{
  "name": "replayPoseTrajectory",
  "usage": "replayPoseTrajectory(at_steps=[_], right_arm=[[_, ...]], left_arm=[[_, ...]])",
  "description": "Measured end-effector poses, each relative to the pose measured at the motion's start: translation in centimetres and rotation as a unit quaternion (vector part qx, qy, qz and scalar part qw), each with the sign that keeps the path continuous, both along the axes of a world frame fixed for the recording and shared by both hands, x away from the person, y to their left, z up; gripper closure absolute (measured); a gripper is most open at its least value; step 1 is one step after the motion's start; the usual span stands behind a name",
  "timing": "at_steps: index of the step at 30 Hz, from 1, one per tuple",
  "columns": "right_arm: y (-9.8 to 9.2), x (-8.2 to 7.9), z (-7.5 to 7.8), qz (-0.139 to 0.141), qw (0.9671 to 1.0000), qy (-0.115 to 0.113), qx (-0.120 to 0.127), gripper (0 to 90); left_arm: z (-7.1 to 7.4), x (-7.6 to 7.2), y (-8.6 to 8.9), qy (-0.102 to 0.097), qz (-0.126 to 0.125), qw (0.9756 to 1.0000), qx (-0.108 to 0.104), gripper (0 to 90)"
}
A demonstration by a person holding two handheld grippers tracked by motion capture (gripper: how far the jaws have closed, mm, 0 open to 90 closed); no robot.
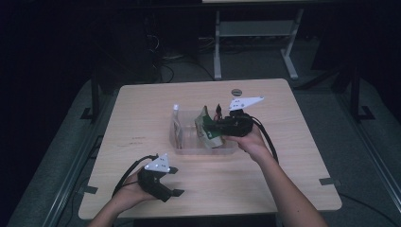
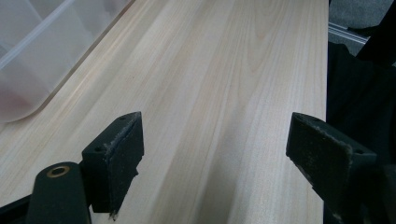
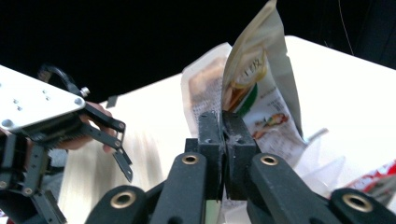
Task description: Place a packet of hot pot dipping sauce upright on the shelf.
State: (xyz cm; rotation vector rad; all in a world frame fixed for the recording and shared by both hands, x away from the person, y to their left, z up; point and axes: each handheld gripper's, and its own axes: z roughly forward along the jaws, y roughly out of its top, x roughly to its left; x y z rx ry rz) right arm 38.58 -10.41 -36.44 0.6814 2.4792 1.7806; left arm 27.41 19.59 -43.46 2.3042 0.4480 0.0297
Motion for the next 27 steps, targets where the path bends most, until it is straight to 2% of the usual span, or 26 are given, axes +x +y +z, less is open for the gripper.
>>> replayPoseTrajectory(at_steps=[5,11,12,14,21,27], right_arm=[[-0.2,-0.1,0.1,-0.007,1.0,-0.004,-0.003,76.7],[-0.6,-0.7,0.8,-0.01,0.9998,-0.018,0.001,59.1],[-0.7,-0.8,0.9,-0.009,0.9998,-0.017,0.002,56.7],[-0.9,-1.1,1.0,-0.014,0.9997,-0.021,-0.007,45.9],[-1.6,-2.6,1.3,-0.012,0.9989,-0.024,-0.038,37.2],[-2.5,-4.1,1.0,-0.004,0.9985,-0.023,-0.049,34.7]], left_arm=[[0.0,0.0,0.0,-0.001,-0.001,1.0,0.001,18.7],[0.1,0.1,0.0,-0.003,-0.004,1.0,0.005,18.6],[0.0,0.0,-0.1,-0.001,-0.001,1.0,0.0,18.6],[0.1,0.0,0.0,-0.001,-0.001,1.0,0.003,18.4],[0.2,0.0,0.1,-0.001,0.002,1.0,0.003,18.4],[0.3,0.0,0.5,-0.003,0.004,0.9999,0.009,18.4]])
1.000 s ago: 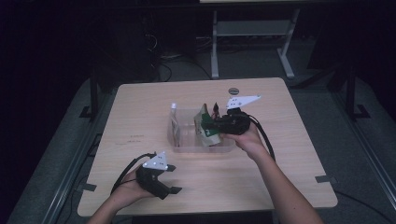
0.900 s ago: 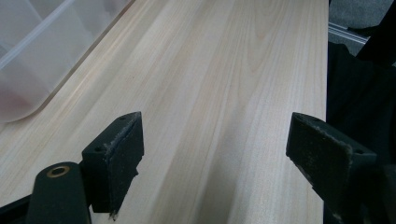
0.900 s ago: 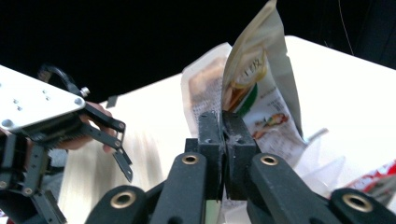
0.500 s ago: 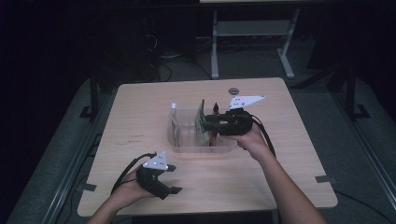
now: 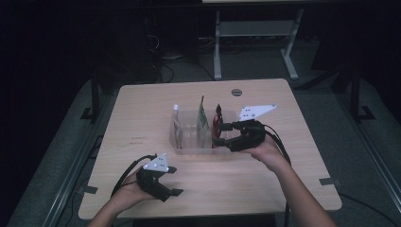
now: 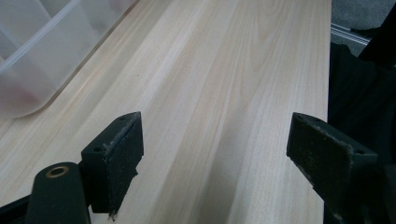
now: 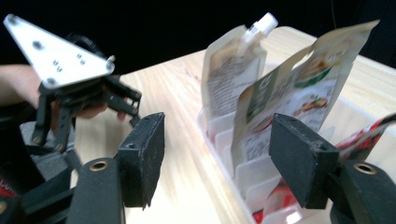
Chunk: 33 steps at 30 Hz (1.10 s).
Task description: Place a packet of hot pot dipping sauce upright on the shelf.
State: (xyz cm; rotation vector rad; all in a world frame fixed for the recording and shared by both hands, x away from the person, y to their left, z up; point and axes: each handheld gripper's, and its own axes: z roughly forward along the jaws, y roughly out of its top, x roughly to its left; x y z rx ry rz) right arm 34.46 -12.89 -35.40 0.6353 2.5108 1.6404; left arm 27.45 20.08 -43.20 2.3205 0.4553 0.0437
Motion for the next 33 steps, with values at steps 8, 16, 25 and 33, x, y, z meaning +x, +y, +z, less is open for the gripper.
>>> replayPoseTrajectory(at_steps=[8,16,25,33], right_arm=[[-0.9,-1.7,-1.3,-0.007,0.9996,0.005,-0.027,32.0],[-2.2,-3.2,-3.2,-0.009,0.9984,0.012,-0.054,30.8],[-4.5,-4.3,-4.6,-0.033,0.9976,0.03,-0.054,30.1],[-6.2,-4.2,-6.7,-0.05,0.9942,0.038,-0.087,28.0]], left_arm=[[0.0,-0.3,0.4,0.003,0.015,0.9999,-0.003,18.4],[0.0,-0.2,0.5,0.002,0.014,0.9999,-0.002,18.4],[-0.1,-0.1,0.9,0.004,0.012,0.9999,0.006,18.4],[-0.3,0.1,1.2,0.002,0.017,0.9997,0.019,18.4]])
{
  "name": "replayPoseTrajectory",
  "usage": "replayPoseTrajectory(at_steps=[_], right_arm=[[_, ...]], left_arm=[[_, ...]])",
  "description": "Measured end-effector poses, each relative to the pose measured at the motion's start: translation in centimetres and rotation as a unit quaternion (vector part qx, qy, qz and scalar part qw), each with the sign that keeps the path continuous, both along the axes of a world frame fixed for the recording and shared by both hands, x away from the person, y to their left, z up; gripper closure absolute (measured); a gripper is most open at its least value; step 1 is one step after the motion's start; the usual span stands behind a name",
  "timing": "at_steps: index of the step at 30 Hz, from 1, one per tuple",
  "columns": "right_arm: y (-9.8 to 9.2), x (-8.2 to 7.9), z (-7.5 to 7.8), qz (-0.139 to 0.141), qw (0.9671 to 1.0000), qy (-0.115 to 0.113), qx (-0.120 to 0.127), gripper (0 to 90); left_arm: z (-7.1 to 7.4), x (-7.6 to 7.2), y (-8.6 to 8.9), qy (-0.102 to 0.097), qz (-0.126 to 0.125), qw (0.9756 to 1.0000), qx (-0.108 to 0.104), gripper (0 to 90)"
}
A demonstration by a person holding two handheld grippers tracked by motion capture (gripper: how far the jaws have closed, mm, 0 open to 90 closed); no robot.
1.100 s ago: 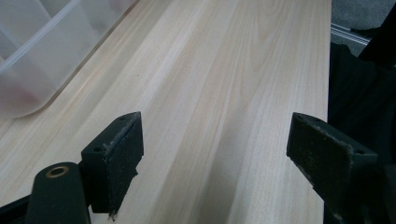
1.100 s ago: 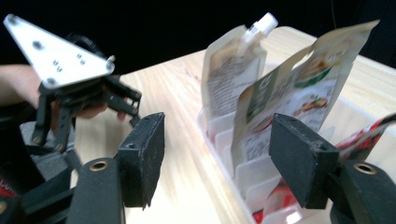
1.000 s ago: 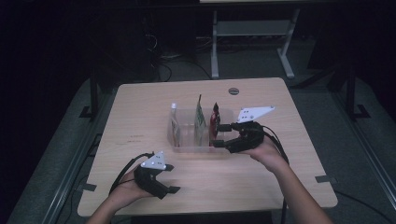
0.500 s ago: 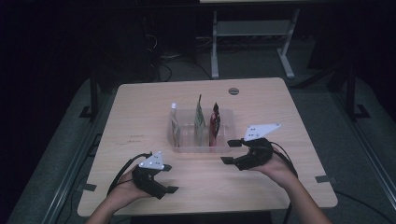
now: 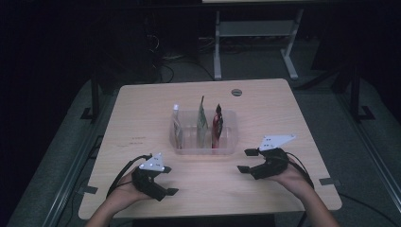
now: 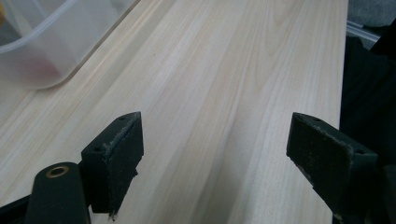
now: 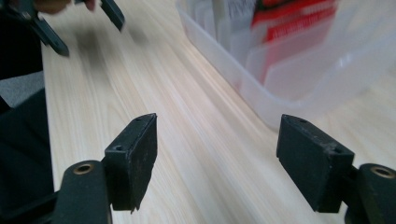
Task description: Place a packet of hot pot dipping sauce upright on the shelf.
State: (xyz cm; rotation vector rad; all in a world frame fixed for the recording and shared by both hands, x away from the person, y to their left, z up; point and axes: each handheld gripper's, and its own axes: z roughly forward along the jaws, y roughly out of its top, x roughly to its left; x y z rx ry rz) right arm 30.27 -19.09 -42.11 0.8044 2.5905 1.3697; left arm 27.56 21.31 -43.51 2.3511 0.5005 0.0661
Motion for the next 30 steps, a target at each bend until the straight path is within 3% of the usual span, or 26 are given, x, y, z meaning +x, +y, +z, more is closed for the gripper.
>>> replayPoseTrajectory(at_steps=[4,11,30], right_arm=[[-0.4,0.1,-0.5,-0.006,0.9998,0.002,-0.021,27.9],[0.2,-0.1,-1.2,0.007,0.9972,-0.002,-0.074,27.7],[0.4,-0.2,-1.1,0.015,0.9975,-0.006,-0.068,27.3]], left_arm=[[-0.3,0.2,0.2,0.0,-0.004,0.9999,0.013,18.5],[-0.6,0.2,0.3,0.006,0.002,0.9999,0.01,18.5],[-0.7,0.4,0.4,0.006,0.001,0.9999,0.016,18.9]])
